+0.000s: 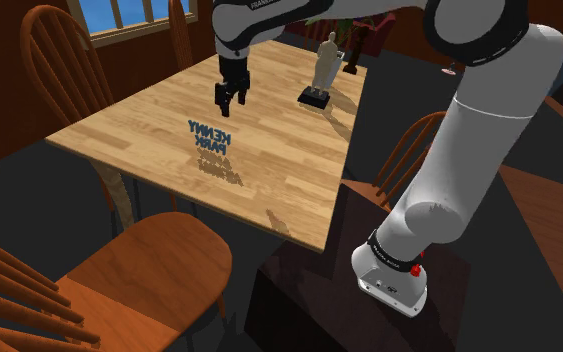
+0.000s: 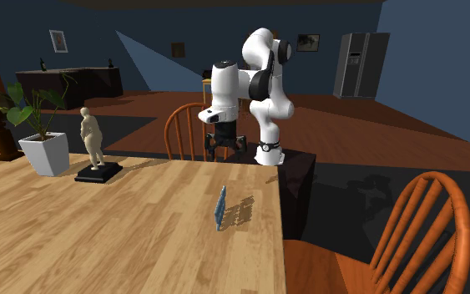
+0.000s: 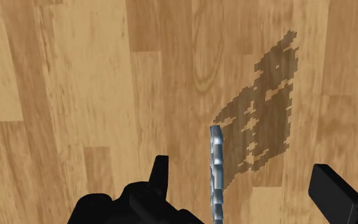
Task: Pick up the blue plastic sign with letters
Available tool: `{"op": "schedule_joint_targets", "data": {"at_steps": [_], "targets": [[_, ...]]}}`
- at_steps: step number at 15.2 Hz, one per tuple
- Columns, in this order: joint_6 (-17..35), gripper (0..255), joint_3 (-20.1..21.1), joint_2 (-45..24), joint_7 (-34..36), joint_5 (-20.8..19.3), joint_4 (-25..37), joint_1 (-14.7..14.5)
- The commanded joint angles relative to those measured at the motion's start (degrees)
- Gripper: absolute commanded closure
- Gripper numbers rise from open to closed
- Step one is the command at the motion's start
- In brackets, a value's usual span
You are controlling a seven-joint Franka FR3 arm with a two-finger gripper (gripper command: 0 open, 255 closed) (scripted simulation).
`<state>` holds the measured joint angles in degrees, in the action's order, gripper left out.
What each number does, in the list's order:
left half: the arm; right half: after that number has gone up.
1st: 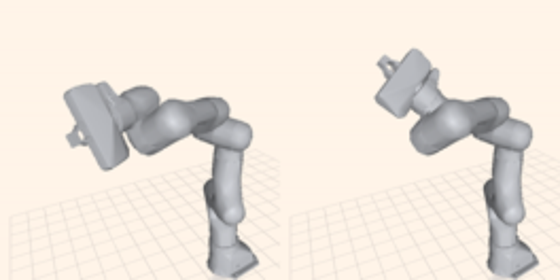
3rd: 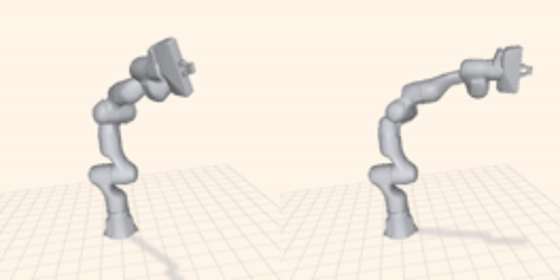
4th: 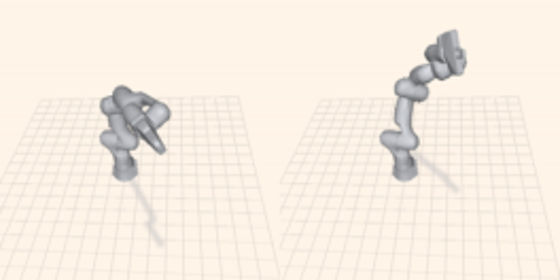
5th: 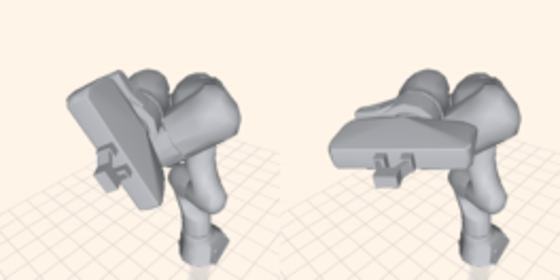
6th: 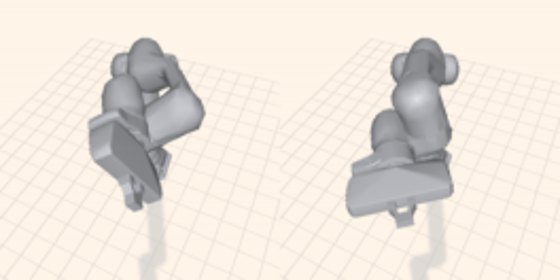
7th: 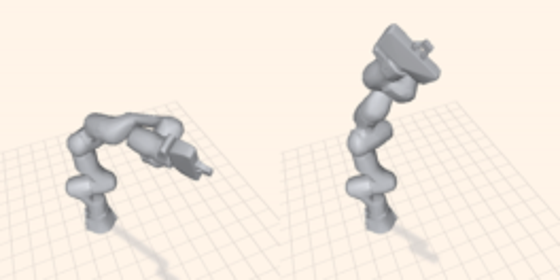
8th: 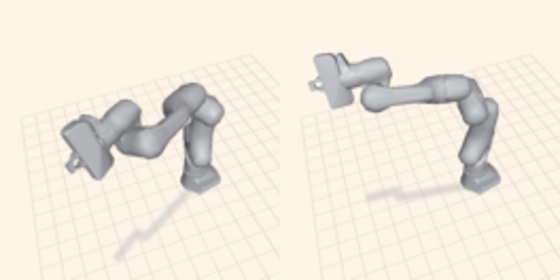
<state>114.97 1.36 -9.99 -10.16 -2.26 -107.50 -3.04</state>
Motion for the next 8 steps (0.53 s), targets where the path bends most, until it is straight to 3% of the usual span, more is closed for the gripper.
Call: {"op": "schedule_joint_targets", "data": {"at_steps": [1,8], "targets": [[-0.39,0,0.21,-4.91,-0.65,-0.07,4.61,-0.19],[-3.76,0,0.97,-21.61,-2.43,-0.60,22.43,-1.13]]}}
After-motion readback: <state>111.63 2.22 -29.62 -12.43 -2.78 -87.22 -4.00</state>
